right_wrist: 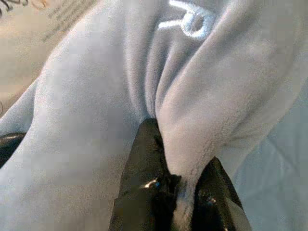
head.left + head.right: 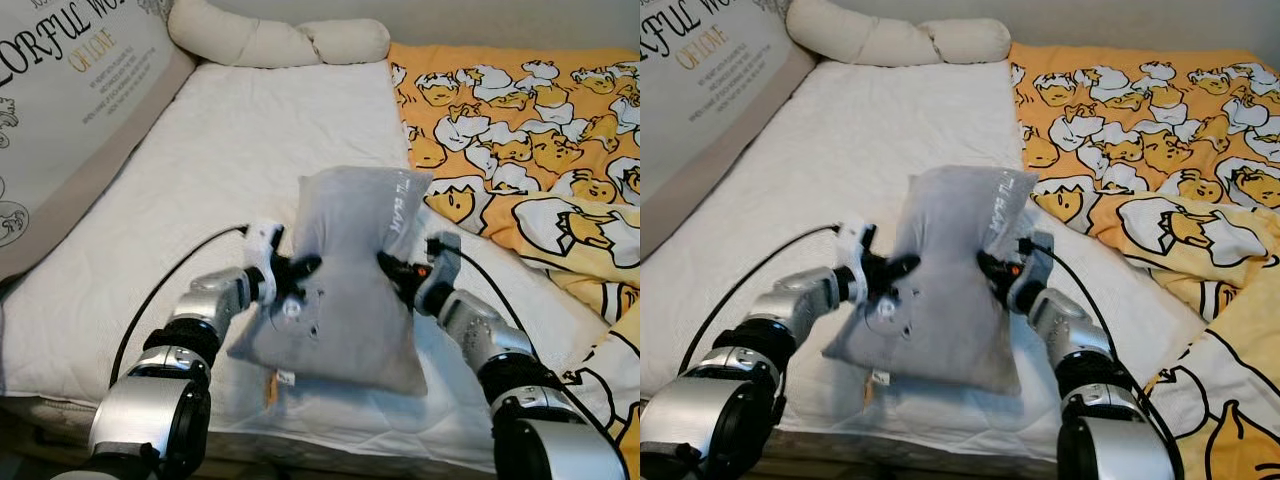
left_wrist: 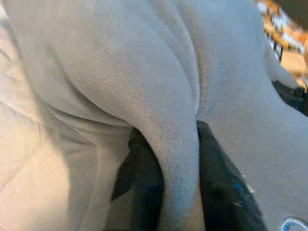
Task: Clean up the room
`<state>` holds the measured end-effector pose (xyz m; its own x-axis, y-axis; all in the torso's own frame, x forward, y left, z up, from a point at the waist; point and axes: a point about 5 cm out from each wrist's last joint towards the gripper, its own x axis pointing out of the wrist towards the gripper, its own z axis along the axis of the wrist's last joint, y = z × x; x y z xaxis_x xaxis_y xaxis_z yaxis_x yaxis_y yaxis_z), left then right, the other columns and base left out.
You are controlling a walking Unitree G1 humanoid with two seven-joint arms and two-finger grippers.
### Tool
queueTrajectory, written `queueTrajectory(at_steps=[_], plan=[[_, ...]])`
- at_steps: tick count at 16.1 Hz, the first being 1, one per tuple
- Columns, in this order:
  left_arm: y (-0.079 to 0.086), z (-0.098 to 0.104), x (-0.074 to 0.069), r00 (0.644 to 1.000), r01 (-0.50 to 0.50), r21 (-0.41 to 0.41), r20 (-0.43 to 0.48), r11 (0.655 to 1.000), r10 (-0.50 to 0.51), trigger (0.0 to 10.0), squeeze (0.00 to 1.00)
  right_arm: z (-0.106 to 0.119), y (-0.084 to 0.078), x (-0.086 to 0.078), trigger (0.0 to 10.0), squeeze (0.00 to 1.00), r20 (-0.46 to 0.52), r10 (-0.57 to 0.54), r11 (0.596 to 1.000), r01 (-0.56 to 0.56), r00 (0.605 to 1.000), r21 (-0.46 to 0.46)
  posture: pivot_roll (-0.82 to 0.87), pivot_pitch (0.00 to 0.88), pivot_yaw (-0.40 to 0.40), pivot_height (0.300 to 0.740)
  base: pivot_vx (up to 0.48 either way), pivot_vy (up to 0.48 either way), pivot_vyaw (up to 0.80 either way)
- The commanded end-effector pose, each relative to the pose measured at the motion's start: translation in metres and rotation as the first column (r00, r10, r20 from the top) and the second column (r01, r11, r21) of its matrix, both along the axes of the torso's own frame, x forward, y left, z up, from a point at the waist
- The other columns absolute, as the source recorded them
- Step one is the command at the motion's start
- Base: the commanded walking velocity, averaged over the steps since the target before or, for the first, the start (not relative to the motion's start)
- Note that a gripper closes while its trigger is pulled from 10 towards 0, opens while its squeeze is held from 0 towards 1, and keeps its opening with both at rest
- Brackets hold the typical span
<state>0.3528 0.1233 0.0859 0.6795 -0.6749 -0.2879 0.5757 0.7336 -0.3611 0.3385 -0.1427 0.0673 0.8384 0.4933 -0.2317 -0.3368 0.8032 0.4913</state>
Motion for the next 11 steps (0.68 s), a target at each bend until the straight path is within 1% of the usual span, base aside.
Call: queueTrajectory(at_steps=[1, 2, 3, 4, 6, 7, 8, 9, 11], plan=[[-0.002, 0.012, 0.005, 0.999, -0.03, -0.052, 0.041, 0.998, 0.032, 0.0, 0.0, 0.016, 0.003, 0.007, 0.0, 0.0, 0.082, -0.024, 1.0, 0.023, 0.996, 0.014, 0.03, 0.0, 0.031, 0.74, 0.0, 0.0, 0.0], [-0.001, 0.021, 0.008, 0.994, -0.065, -0.083, 0.087, 0.994, 0.072, 0.0, 0.0, 0.02, 0.002, 0.01, 0.0, 0.0, 0.085, -0.049, 0.999, 0.047, 0.995, 0.026, 0.02, 0.0, 0.031, 0.74, 0.0, 0.0, 0.0], [0.0, 0.029, 0.01, 0.986, -0.084, -0.088, 0.136, 0.993, 0.096, 0.0, 0.0, 0.023, 0.001, 0.011, 0.0, 0.0, 0.09, -0.064, 0.998, 0.062, 0.994, 0.03, 0.03, 0.0, 0.032, 0.74, 0.0, 0.0, 0.0], [0.0, 0.036, 0.01, 0.976, -0.093, -0.064, 0.189, 0.994, 0.104, 0.0, 0.0, 0.027, 0.001, 0.012, 0.0, 0.0, 0.121, -0.073, 0.997, 0.071, 0.99, 0.024, 0.03, 0.0, 0.032, 0.74, 0.0, 0.0, 0.0], [0.0, 0.05, 0.008, 0.952, -0.113, -0.033, 0.283, 0.993, 0.118, 0.0, 0.0, 0.041, 0.002, 0.013, 0.0, 0.0, 0.23, -0.078, 0.997, 0.075, 0.97, 0.022, 0.02, 0.0, 0.032, 0.74, 0.0, 0.0, 0.0], [0.0, 0.054, 0.008, 0.943, -0.127, -0.026, 0.307, 0.992, 0.128, 0.0, 0.0, 0.045, 0.001, 0.013, 0.0, 0.0, 0.257, -0.09, 0.996, 0.085, 0.962, 0.031, 0.03, 0.0, 0.029, 0.74, 0.0, 0.0, 0.0], [0.002, 0.061, 0.007, 0.924, -0.162, -0.005, 0.35, 0.987, 0.153, 0.0, 0.0, 0.052, -0.001, 0.011, 0.0, 0.0, 0.291, -0.11, 0.994, 0.104, 0.95, 0.035, 0.03, 0.0, 0.027, 0.74, 0.0, 0.0, 0.0], [0.002, 0.065, 0.006, 0.914, -0.175, 0.014, 0.375, 0.985, 0.157, 0.0, 0.0, 0.055, -0.001, 0.01, 0.0, 0.0, 0.306, -0.113, 0.994, 0.11, 0.945, 0.03, 0.03, 0.0, 0.022, 0.74, 0.0, 0.0, 0.0], [-0.004, 0.076, -0.002, 0.885, -0.18, 0.028, 0.441, 0.983, 0.149, 0.0, 0.0, 0.065, 0.001, 0.006, 0.0, 0.0, 0.351, -0.149, 0.988, 0.153, 0.924, 0.017, 0.04, 0.0, 0.019, 0.74, 0.0, 0.0, 0.0]])
